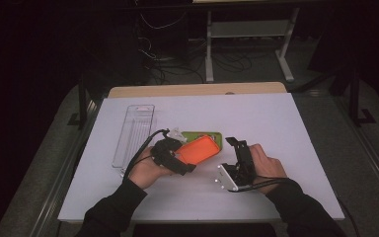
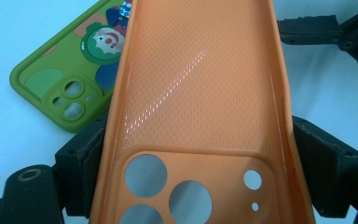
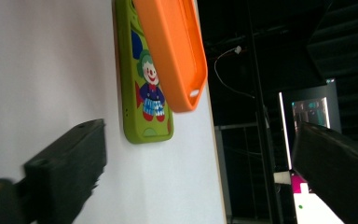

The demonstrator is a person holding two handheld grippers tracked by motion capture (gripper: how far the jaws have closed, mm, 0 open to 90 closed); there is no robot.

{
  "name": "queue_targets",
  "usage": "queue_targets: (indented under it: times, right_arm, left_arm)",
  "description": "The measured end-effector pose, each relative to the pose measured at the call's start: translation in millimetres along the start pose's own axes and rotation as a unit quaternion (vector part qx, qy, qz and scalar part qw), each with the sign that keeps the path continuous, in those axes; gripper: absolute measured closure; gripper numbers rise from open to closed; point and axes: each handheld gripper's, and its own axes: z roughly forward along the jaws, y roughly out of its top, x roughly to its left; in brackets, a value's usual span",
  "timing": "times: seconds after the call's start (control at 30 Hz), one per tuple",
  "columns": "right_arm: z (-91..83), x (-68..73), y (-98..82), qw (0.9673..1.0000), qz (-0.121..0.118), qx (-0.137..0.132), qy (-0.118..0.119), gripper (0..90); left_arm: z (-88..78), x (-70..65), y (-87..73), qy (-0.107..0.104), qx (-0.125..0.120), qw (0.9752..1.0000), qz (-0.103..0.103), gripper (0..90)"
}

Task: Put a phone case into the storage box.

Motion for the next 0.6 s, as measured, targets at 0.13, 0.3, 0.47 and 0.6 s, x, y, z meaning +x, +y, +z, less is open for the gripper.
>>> queue_targets:
  times: [0.13,0.3,0.47,0.6]
  right_arm:
    - [2.0,0.3,4.2,0.9995,-0.026,-0.017,-0.007,7.6]
    - [4.3,4.9,12.0,0.9984,-0.045,-0.030,-0.016,12.7]
    - [8.3,5.6,20.5,0.9978,-0.057,-0.032,-0.014,18.1]
    - [9.7,7.6,26.9,0.9973,-0.054,-0.045,-0.022,24.1]
  left_arm:
    - [-1.8,0.6,1.6,-0.001,0.006,0.9999,0.010,15.6]
    - [-2.4,1.2,2.2,-0.004,0.002,1.0000,0.006,15.6]
    - [-3.8,0.5,2.9,-0.003,0.002,1.0000,0.006,15.6]
    - [-1.9,-1.8,2.7,-0.004,-0.010,0.9999,-0.009,15.6]
